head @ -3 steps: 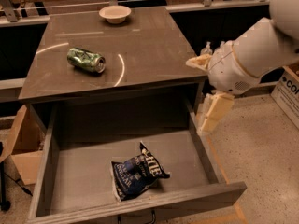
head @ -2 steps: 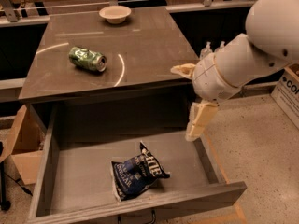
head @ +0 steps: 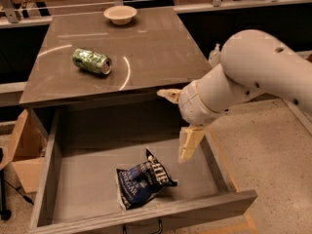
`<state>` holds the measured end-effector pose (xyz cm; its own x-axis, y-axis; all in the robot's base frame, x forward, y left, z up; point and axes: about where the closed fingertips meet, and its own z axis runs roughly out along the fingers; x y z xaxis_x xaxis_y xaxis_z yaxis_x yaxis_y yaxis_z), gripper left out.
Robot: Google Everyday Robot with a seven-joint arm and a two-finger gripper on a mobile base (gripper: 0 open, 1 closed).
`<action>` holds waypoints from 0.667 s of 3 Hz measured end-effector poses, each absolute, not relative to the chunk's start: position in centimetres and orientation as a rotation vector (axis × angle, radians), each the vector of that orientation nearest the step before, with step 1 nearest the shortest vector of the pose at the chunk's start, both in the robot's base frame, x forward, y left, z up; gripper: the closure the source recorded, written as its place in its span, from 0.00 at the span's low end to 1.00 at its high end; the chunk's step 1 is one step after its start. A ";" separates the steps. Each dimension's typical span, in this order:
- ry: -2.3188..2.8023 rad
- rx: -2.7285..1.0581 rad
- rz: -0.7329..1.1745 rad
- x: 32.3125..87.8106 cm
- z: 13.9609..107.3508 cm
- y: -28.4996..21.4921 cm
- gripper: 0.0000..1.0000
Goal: Pick blue chip bag from top drawer and place on counter
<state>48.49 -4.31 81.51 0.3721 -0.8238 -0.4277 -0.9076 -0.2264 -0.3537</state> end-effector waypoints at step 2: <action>1.389 -2.216 0.211 47.6 75.6 -0.2 0.00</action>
Offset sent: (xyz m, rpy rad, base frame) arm -0.0127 0.0616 -0.0934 -0.0789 0.0056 0.1713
